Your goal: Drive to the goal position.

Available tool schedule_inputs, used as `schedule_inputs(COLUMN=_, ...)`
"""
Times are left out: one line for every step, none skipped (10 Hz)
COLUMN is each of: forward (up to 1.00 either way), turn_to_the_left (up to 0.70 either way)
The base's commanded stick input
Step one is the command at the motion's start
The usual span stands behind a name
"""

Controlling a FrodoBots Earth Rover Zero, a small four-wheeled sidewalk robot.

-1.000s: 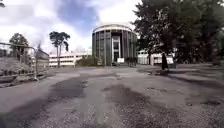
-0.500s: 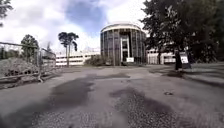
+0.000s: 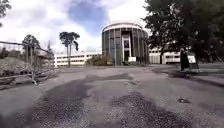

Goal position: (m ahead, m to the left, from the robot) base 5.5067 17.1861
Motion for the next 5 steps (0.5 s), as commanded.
schedule_inputs(forward=0.7, turn_to_the_left=0.0)
schedule_inputs(forward=0.7, turn_to_the_left=0.0)
schedule_inputs(forward=0.7, turn_to_the_left=0.0)
schedule_inputs(forward=0.7, turn_to_the_left=0.0)
schedule_inputs(forward=0.7, turn_to_the_left=0.05)
